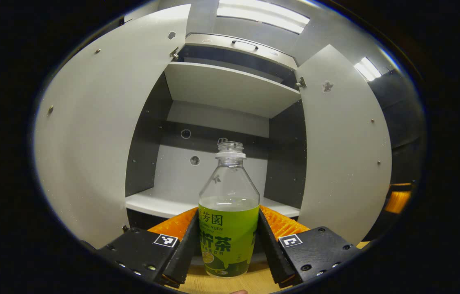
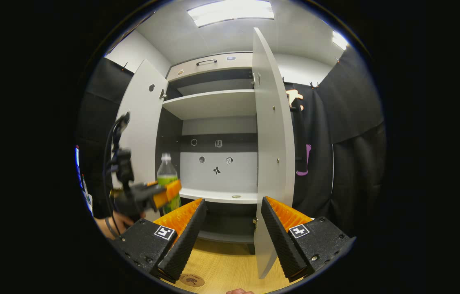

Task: Grasp the bottle in the cabinet with the left hand and place it on the coaster, then close the right door with the right hand and the left door with the left hand.

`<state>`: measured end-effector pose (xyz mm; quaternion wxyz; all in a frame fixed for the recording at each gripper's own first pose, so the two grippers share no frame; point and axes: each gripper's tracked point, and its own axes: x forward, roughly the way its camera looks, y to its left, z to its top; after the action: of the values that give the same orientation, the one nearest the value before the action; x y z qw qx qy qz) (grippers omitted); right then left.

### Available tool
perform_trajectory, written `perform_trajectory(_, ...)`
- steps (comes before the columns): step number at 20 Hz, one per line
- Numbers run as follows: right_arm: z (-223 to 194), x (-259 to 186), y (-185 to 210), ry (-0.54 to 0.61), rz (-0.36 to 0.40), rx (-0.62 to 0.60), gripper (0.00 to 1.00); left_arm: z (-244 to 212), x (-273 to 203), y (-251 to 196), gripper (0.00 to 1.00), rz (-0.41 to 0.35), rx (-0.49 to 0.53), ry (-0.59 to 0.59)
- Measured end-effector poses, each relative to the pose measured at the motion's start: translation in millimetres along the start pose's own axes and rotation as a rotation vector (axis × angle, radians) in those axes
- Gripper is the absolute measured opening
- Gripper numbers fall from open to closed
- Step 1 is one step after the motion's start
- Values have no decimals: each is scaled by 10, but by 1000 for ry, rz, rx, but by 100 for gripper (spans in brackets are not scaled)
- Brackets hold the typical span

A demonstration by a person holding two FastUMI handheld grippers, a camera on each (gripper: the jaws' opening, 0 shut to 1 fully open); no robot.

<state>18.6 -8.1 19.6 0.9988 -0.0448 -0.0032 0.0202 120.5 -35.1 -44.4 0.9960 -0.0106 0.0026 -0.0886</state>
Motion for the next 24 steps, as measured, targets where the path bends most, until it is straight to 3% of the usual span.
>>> perform_trajectory(4,18,-37,68,7,19,-4,84,-837,-464,-358,75,-66,69,94)
perform_trajectory(10,-74,-67,113,44,22,-13,84,-1688,-801,-523,74,-42,142,178)
perform_trajectory(16,-148,-112,129,68,21,-38,84,-2015,-961,-509,75,23,128,164)
perform_trajectory(19,-112,-116,165,54,25,-50,84,-2168,-927,-557,74,5,134,198)
perform_trajectory(20,-112,-119,178,52,28,-53,84,-2189,-928,-552,78,8,136,206)
perform_trajectory(24,-122,-114,153,51,20,-59,84,-2171,-964,-502,74,23,104,213)
